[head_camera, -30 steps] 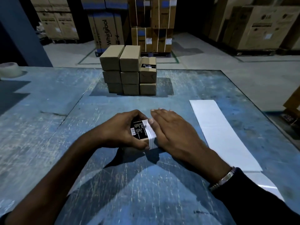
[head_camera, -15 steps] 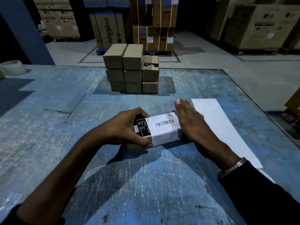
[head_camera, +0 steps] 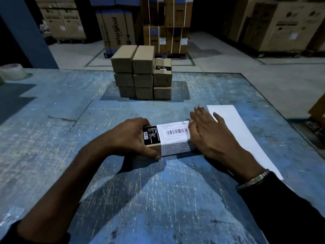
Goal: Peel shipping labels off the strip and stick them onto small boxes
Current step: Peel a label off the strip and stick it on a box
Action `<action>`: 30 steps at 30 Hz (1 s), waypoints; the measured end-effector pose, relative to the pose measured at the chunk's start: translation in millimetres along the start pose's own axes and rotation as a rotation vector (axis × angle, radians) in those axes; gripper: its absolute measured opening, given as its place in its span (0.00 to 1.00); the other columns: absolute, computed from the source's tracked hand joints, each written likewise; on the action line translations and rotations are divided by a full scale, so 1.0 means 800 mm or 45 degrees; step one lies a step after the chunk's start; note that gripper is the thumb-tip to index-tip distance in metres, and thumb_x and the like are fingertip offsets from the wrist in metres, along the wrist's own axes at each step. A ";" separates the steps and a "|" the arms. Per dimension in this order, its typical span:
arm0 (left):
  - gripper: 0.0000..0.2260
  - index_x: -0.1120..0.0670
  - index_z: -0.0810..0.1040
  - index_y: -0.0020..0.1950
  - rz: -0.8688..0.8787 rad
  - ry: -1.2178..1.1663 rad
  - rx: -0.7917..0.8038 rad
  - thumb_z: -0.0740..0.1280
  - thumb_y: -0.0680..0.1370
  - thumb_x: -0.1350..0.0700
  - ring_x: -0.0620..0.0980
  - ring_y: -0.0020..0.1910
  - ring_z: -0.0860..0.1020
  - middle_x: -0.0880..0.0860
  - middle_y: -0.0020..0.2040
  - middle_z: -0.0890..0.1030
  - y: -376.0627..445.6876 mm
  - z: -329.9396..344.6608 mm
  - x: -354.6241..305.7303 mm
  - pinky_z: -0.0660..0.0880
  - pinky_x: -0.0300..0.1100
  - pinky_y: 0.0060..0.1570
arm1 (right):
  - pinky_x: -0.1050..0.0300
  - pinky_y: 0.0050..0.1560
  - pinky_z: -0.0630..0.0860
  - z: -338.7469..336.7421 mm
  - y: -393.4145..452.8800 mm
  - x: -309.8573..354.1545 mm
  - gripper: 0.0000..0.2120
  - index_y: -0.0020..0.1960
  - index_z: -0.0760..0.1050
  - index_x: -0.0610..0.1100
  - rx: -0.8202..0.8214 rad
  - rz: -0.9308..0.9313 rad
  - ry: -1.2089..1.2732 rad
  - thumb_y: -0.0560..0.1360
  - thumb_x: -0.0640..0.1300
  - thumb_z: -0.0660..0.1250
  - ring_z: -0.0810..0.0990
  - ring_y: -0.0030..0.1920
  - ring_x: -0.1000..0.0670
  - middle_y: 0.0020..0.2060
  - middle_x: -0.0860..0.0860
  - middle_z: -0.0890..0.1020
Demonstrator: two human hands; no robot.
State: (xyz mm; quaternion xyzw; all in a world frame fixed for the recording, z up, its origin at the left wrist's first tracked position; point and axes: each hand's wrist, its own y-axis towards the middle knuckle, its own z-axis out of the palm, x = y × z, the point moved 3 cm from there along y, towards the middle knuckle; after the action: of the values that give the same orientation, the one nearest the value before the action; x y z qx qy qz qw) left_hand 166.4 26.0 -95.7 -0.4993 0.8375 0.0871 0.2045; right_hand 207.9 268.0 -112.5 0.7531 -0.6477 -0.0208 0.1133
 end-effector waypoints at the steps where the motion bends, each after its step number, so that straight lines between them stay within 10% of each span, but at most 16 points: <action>1: 0.35 0.49 0.76 0.58 0.004 0.020 -0.002 0.85 0.60 0.34 0.44 0.50 0.78 0.45 0.51 0.79 0.001 -0.001 0.000 0.79 0.48 0.50 | 0.44 0.83 0.55 -0.009 0.000 0.007 0.33 0.83 0.64 0.38 -0.139 0.028 0.036 0.85 0.52 0.43 0.60 0.85 0.46 0.83 0.42 0.66; 3: 0.35 0.48 0.76 0.57 0.004 0.043 0.006 0.83 0.59 0.32 0.43 0.49 0.78 0.44 0.51 0.79 0.001 -0.001 0.000 0.79 0.47 0.49 | 0.45 0.75 0.68 -0.020 -0.001 0.031 0.26 0.77 0.72 0.38 -0.361 -0.061 0.161 0.85 0.50 0.52 0.73 0.74 0.46 0.73 0.41 0.77; 8: 0.34 0.48 0.76 0.57 0.004 0.018 -0.011 0.85 0.60 0.36 0.44 0.48 0.79 0.45 0.50 0.79 0.001 -0.002 -0.001 0.80 0.47 0.48 | 0.47 0.71 0.71 0.006 -0.004 0.067 0.28 0.76 0.74 0.44 -0.136 -0.342 0.067 0.87 0.57 0.48 0.79 0.67 0.45 0.68 0.46 0.82; 12: 0.34 0.47 0.76 0.60 -0.001 0.035 0.020 0.85 0.62 0.36 0.42 0.51 0.78 0.44 0.53 0.79 0.000 -0.003 -0.001 0.79 0.44 0.51 | 0.48 0.53 0.74 0.000 0.003 0.025 0.20 0.64 0.74 0.51 0.005 -0.031 0.266 0.88 0.59 0.48 0.80 0.56 0.47 0.57 0.52 0.80; 18: 0.43 0.43 0.72 0.71 0.007 0.025 -0.006 0.83 0.61 0.30 0.45 0.59 0.80 0.41 0.62 0.80 -0.001 0.000 0.001 0.80 0.47 0.58 | 0.48 0.47 0.75 -0.012 0.003 -0.003 0.20 0.57 0.78 0.45 -0.370 0.265 0.278 0.87 0.60 0.56 0.82 0.52 0.41 0.50 0.45 0.84; 22: 0.55 0.40 0.58 0.84 0.025 0.222 -0.159 0.64 0.62 0.16 0.50 0.64 0.77 0.47 0.73 0.75 -0.006 0.004 -0.010 0.76 0.49 0.61 | 0.43 0.41 0.85 -0.010 0.006 -0.008 0.27 0.42 0.77 0.48 -0.310 0.465 0.705 0.82 0.70 0.59 0.86 0.35 0.44 0.33 0.49 0.84; 26: 0.47 0.38 0.61 0.83 0.108 0.298 -0.305 0.52 0.68 0.16 0.50 0.62 0.78 0.46 0.69 0.77 -0.011 0.006 -0.023 0.77 0.49 0.55 | 0.43 0.44 0.87 0.008 0.013 0.005 0.16 0.49 0.80 0.53 -0.224 0.397 0.909 0.79 0.65 0.68 0.88 0.38 0.49 0.38 0.51 0.87; 30: 0.37 0.38 0.68 0.80 0.283 0.158 -0.324 0.61 0.74 0.25 0.47 0.70 0.73 0.44 0.77 0.68 -0.020 0.003 -0.017 0.78 0.49 0.60 | 0.41 0.52 0.87 0.012 0.017 0.007 0.09 0.57 0.81 0.54 -0.128 0.396 1.289 0.80 0.56 0.72 0.89 0.46 0.52 0.49 0.52 0.88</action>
State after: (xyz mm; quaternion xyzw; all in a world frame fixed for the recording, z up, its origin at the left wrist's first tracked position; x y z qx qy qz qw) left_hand 186.6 30.0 -91.4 -0.4298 0.8808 0.1834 0.0766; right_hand 194.2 259.2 -118.5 0.5577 -0.6140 0.3315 0.4494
